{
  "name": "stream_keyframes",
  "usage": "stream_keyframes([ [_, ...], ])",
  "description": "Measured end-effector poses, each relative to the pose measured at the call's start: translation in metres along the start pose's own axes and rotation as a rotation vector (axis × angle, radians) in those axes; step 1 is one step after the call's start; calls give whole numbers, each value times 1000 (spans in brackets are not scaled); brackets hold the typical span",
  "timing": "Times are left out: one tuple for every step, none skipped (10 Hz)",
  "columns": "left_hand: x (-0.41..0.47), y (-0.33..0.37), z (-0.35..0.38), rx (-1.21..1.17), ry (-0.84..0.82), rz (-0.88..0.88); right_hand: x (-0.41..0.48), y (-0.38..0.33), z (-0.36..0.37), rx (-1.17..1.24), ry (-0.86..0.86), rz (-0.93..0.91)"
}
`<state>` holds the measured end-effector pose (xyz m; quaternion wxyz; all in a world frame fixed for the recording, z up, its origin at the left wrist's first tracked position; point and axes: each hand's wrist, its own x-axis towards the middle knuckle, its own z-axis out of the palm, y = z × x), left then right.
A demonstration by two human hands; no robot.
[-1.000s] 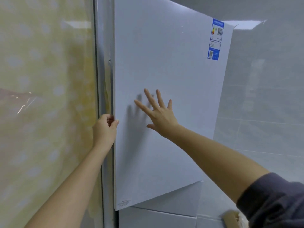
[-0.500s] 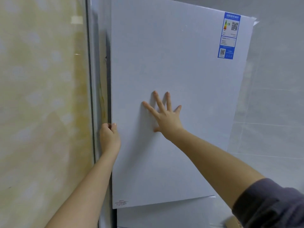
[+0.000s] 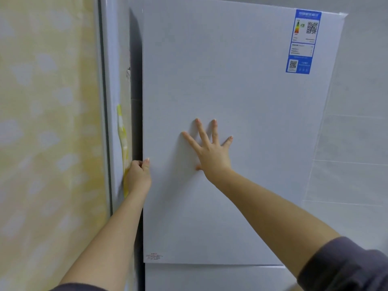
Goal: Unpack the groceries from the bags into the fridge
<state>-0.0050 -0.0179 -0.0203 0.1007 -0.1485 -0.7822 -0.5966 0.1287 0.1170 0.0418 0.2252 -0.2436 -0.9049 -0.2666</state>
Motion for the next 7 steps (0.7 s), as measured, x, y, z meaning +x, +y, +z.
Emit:
stream_keyframes([
  [3,1,4,48,9,-5,5,-2,4,1,-7,4],
  [9,1,8,104,6,17,11,-3,8,-7,0,13],
  [18,0,13,168,-1,37,16,-5,11,-7,-5,18],
  [18,-3,19,176,35,43,17,-5,13,-3,-3,21],
  [17,-6,24,122,38,38,19,-5,19,-16,-5,38],
  [4,4,23,143,-5,26,15,-5,8,-32,-11,8],
  [-15,28,21,181,9,213,-1,9,12,-9,39,-1],
])
